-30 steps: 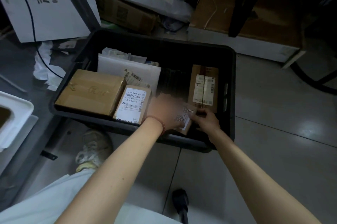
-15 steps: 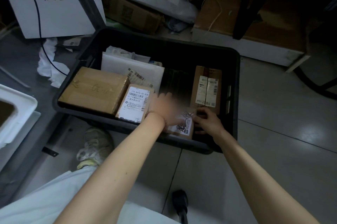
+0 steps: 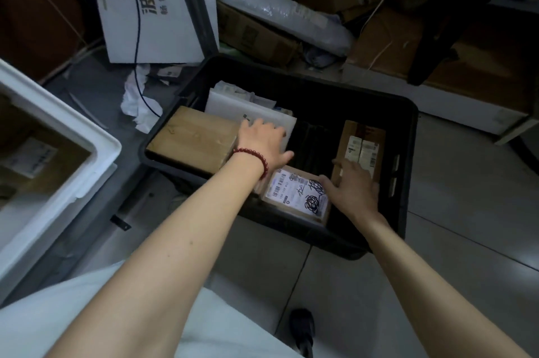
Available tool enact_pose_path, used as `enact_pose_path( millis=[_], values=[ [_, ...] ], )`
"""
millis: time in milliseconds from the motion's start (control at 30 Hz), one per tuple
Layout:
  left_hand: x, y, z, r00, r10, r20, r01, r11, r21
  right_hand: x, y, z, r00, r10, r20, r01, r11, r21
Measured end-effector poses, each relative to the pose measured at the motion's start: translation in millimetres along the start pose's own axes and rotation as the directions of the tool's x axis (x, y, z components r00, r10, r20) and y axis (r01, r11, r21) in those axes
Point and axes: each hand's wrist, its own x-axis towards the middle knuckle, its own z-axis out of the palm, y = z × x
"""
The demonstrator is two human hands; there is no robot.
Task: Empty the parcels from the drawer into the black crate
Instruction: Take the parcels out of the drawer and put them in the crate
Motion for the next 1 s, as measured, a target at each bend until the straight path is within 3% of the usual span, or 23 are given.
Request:
enact_pose_path(
  millis=[267, 433, 667, 833, 1000],
  values=[
    [-69.3, -73.1, -9.9, 0.945, -0.323, -0.058, 0.309, 0.934, -0.178, -13.1, -91.8, -18.8, 0.955, -0.296, -0.032, 0.296, 0.955, -0.007],
    [-138.1, -123.3, -14.6, 0.893, -0.449, -0.022, 0.438, 0.881, -0.181, -39.4, -158.1, -11.9, 0.865, -0.501, 0.024, 0.501, 0.866, -0.006],
    [-248.5, -213.8, -36.5, 0.742, -0.667, 0.065, 0.634, 0.667, -0.391, -88.0, -252.5, 16.9, 0.691, -0.717, 0.094, 0.720, 0.694, 0.006],
    [-324.2, -230.2, 4.5, 0.614, -0.788, -0.058, 0.727, 0.592, -0.349, -124.2, -296.4, 44.9, 0.573, -0.803, 0.163, 0.809, 0.586, 0.045],
    [-376.2, -231.6, 69.3, 0.473, -0.879, -0.055, 0.782, 0.448, -0.434, -143.7, -309.0, 73.4, 0.511, -0.832, 0.217, 0.844, 0.533, 0.055]
  ],
)
